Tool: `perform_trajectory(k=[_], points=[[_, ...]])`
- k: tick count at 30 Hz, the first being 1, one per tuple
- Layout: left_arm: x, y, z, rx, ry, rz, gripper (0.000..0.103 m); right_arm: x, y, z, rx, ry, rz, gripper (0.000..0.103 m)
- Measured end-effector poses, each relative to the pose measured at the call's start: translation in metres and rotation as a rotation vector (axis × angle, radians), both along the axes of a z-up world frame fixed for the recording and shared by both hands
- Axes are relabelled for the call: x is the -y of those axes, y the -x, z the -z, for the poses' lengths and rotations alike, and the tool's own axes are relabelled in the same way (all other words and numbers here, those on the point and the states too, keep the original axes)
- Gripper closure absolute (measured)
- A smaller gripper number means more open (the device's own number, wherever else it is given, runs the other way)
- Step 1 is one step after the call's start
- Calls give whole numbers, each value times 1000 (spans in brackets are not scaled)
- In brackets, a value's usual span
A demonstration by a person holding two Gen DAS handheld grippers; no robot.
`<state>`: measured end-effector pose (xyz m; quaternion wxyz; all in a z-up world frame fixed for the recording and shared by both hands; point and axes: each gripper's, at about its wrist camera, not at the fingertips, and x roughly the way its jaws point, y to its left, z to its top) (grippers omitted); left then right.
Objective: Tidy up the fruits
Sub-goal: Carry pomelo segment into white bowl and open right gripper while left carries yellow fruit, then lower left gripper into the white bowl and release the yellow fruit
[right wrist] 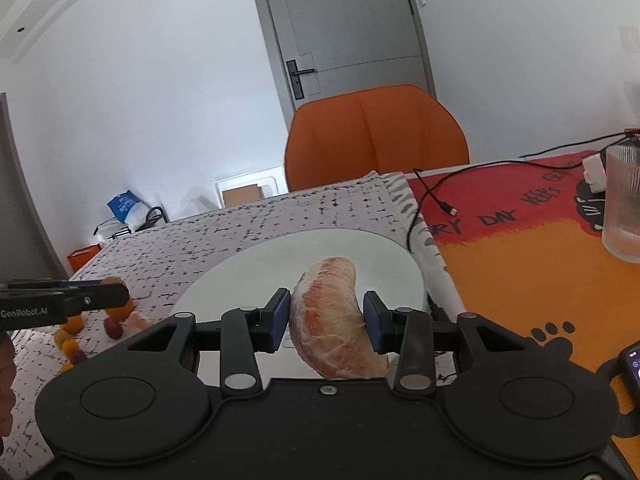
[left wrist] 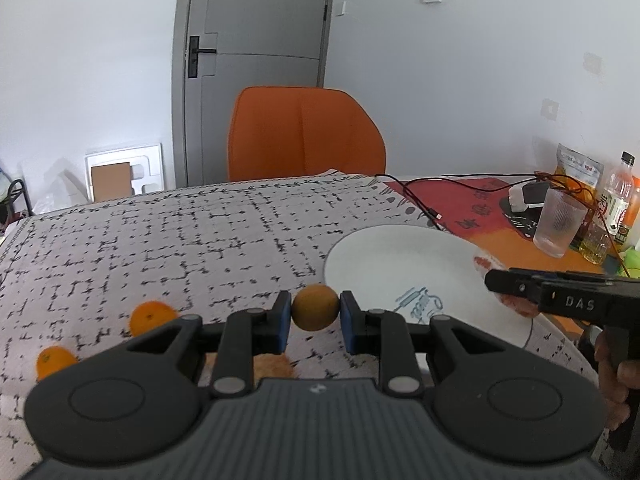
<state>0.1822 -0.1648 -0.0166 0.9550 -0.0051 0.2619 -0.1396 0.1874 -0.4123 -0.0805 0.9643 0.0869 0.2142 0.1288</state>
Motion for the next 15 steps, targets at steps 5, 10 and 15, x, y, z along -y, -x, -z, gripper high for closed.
perform_trajectory(k=[5,10,15], points=[[14,-8,2,-8,-6,19,79,6,-7,4,-1,4,13,65],[24,-14,3,-14,-8,32,79,9,-11,7,-6,-7,14,65],[33,-19,4,-16,-9,44,79,9,-15,8,2,11,25,63]])
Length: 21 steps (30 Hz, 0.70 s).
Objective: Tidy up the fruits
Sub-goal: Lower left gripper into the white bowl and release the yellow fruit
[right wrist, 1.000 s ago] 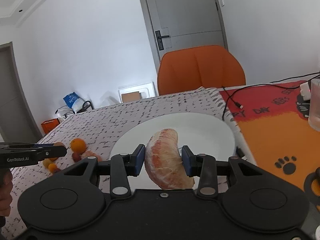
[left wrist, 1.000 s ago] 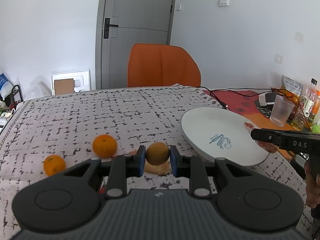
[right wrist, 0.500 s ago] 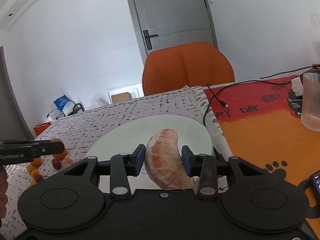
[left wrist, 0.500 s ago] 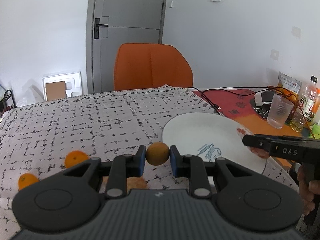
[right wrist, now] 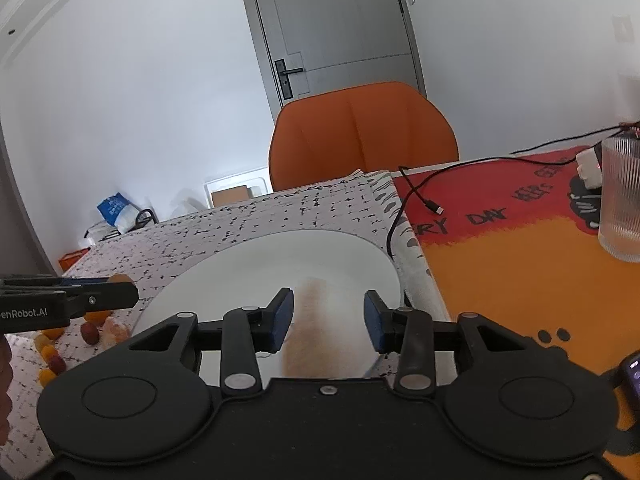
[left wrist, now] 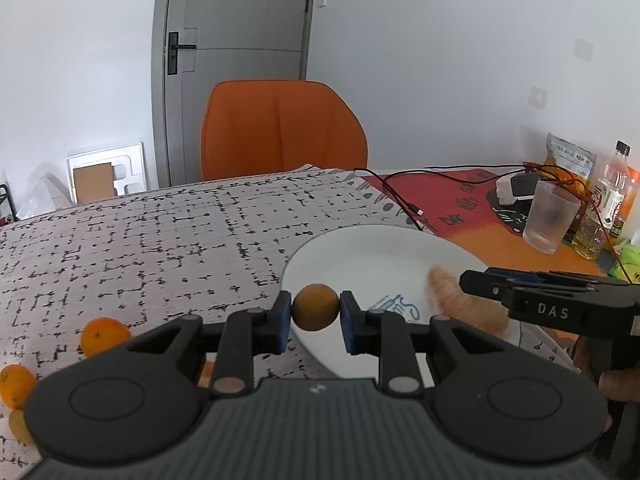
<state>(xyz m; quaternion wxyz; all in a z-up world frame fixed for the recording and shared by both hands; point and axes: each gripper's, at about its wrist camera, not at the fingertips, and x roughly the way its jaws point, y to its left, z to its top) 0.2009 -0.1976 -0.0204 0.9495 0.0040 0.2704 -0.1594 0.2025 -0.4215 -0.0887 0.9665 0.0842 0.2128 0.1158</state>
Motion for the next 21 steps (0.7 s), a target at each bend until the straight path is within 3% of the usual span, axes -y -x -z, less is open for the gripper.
perform_trajectory(k=[12,16,21], points=[[13,-2,3,-10,-10,22,78,1,16,-4,11,-36,-14,61],[10,1,0,-8,-4,11,75,0,21,-3,5,-62,-13,52],[1,8,-2,-10,-1,-7,75,-6,28,-4,4,-68,-19,51]])
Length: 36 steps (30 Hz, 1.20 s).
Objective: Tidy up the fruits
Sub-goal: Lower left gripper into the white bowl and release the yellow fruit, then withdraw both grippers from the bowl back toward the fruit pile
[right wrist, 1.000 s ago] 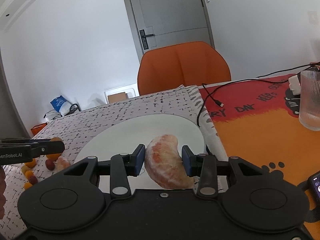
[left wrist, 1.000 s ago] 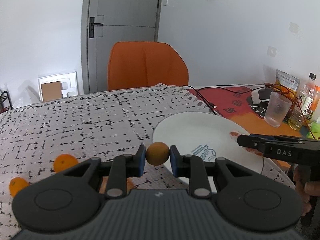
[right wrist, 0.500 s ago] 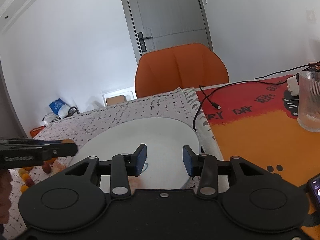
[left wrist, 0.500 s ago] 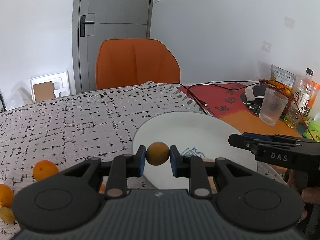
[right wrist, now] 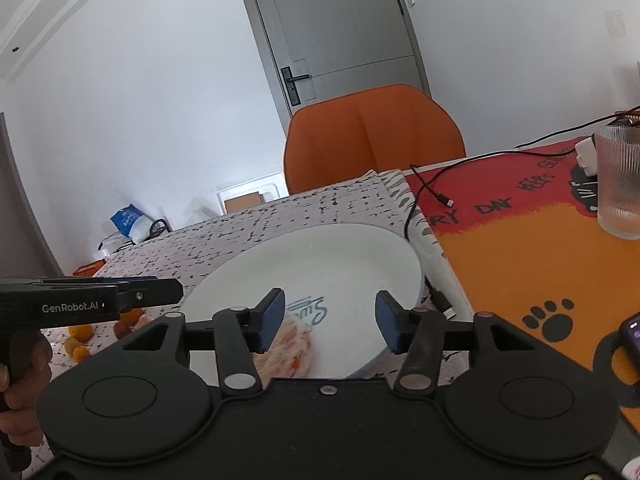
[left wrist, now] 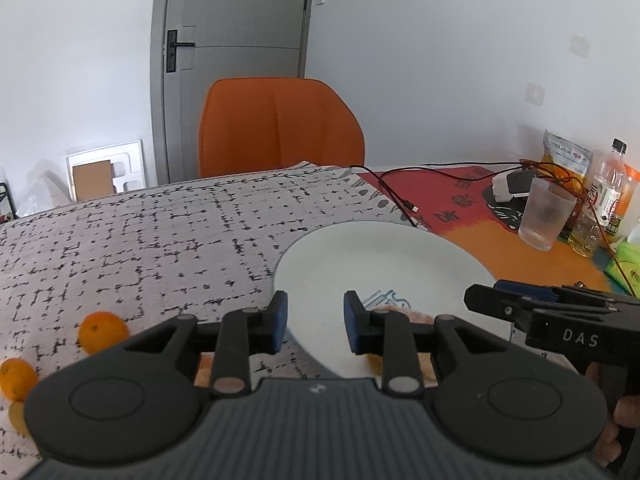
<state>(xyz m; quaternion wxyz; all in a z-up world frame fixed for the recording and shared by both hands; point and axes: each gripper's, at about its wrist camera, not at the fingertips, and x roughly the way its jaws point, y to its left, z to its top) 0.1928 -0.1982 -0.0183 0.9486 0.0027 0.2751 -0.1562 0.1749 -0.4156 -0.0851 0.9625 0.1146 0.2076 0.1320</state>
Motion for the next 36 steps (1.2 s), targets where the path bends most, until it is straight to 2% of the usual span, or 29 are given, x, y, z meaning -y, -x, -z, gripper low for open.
perform_trajectory(k=[3,5,6,7,11,13,15,16,36], points=[[-9,4,-2,-6,4,-19,72,-5,4,0,-1,-1,0,44],[-15,8,-3,-4,6,-36,65,-9,6,-1,-4,1,-6,43],[-19,10,-3,-3,7,-44,58,-11,8,-1,-5,0,-9,41],[-23,12,-3,-4,9,-52,51,-12,9,-1,-4,-1,-9,38],[-38,20,-5,7,21,-88,36,-18,15,-2,10,-3,0,19],[-45,24,-7,13,12,-109,22,-21,17,-3,15,-7,11,11],[-52,29,-8,31,8,-128,18,-24,19,-4,17,-9,13,3],[-56,32,-9,37,11,-137,16,-26,20,-5,16,-9,13,0],[-113,68,-9,22,95,-232,13,-65,37,-12,45,-11,-60,0]])
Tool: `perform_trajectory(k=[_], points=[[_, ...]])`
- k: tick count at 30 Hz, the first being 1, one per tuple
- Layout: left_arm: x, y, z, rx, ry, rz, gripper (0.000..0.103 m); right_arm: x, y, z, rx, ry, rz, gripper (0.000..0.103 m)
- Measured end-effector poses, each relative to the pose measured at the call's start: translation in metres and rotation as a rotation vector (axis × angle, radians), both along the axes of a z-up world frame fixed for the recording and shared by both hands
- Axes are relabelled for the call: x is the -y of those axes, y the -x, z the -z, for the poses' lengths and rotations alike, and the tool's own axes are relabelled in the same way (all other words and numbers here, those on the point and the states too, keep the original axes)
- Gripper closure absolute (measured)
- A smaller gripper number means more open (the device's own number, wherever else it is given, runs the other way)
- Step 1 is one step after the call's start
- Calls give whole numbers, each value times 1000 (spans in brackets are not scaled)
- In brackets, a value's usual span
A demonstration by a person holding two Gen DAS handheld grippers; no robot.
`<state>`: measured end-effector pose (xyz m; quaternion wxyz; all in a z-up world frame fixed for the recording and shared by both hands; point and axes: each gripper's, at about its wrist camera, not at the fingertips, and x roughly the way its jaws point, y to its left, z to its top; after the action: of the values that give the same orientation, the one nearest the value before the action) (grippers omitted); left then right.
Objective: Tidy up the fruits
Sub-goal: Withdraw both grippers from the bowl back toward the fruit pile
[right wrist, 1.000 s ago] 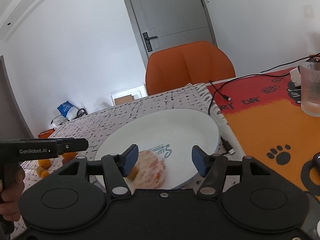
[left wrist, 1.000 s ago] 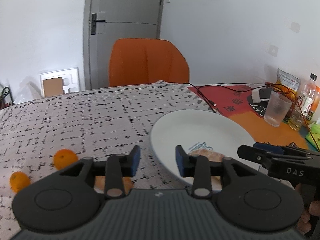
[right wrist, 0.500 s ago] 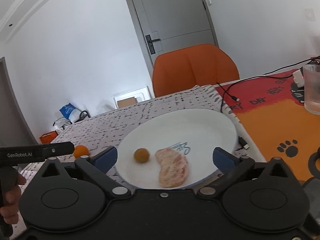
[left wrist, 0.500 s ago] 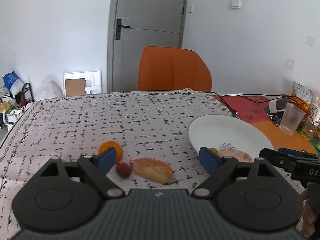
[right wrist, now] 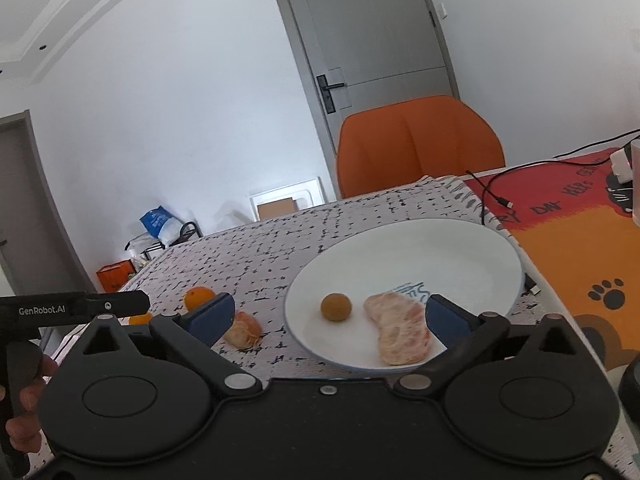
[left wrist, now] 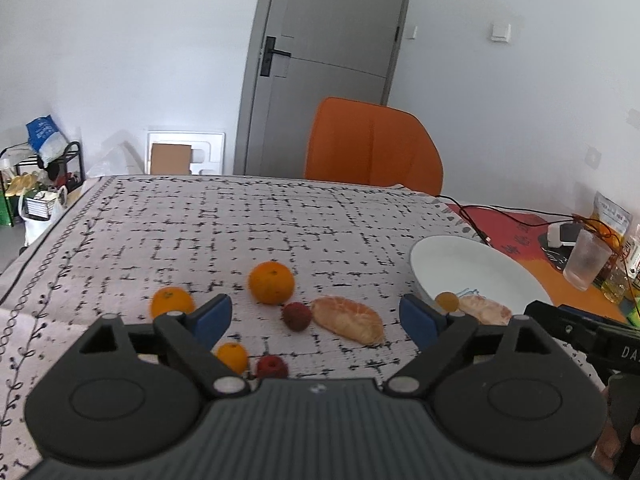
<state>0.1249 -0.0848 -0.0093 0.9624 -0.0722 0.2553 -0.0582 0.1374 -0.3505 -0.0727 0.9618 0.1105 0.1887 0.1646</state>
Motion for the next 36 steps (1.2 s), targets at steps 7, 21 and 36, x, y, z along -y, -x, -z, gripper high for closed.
perform_trajectory(k=[7,21,36], points=[[-18,12,3,-6,4,-38,14,-13,2,-1,-3,9,-42,0],[-41,18,19,-36,21,-90,14,-41,3,5,-28,28,-119,0],[-77,16,31,-40,40,-140,33,-82,-4,9,-66,59,-231,17]])
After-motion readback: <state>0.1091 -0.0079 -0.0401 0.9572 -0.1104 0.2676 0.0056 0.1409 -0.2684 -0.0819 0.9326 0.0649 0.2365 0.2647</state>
